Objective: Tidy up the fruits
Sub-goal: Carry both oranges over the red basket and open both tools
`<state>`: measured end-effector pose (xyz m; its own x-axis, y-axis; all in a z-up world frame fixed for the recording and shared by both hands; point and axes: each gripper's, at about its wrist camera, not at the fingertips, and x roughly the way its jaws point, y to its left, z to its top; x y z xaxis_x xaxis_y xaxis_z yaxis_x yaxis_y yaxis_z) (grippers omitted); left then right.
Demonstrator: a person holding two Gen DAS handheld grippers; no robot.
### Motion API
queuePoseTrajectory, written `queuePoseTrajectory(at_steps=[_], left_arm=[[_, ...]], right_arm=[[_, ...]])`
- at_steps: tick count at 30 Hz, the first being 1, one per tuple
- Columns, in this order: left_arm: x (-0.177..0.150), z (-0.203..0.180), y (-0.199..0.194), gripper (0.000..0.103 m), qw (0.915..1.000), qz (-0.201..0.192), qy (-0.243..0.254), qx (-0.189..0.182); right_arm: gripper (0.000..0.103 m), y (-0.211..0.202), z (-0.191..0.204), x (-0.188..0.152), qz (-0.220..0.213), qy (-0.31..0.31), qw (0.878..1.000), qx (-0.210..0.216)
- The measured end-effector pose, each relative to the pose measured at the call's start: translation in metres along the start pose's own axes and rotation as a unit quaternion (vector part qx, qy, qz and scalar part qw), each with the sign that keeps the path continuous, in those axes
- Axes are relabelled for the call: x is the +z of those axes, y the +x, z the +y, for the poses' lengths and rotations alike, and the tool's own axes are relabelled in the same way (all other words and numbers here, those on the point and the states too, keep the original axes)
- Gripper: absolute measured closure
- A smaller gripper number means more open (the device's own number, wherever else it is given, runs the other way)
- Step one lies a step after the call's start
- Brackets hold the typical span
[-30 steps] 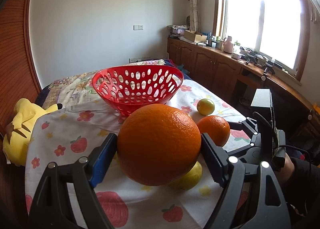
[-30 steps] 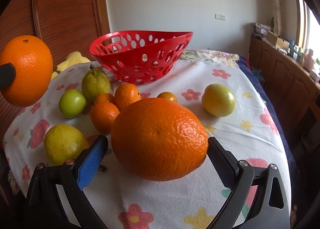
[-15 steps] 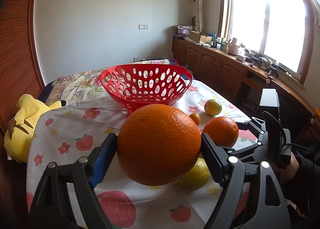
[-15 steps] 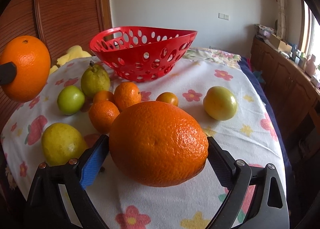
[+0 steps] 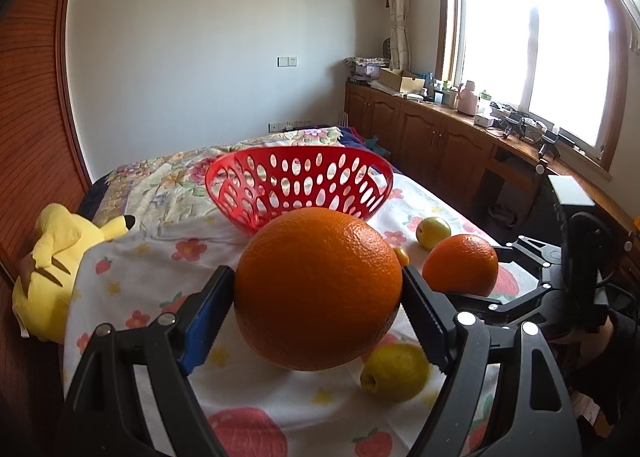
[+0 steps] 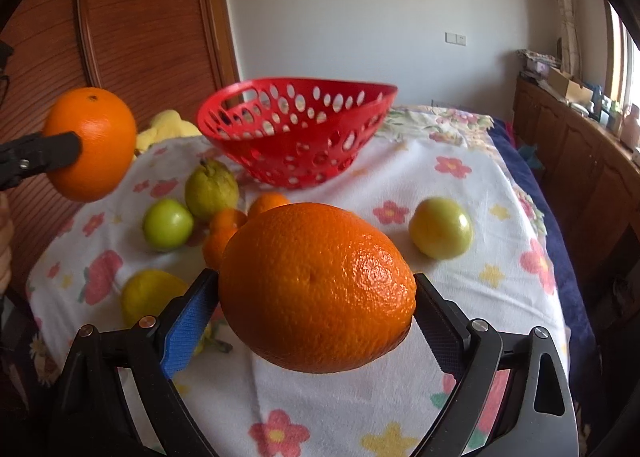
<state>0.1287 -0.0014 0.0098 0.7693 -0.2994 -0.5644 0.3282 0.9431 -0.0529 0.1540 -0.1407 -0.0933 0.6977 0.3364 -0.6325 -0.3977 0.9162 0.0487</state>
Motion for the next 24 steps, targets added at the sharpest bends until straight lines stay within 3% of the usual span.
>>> queuePoseTrajectory(at_steps=[14,24], left_arm=[[0.051,0.015,0.039,0.021,0.9999,-0.004,0.009,0.003],[0.07,0.035,0.081,0.021,0.9999,0.008,0.007,0.009]], right_arm=[[0.007,-0.019,-0.014,0.086,-0.06,-0.014,0.997,0.037],[0.007,0.04,-0.012,0.143,-0.041,-0.057,0.997,0.033]])
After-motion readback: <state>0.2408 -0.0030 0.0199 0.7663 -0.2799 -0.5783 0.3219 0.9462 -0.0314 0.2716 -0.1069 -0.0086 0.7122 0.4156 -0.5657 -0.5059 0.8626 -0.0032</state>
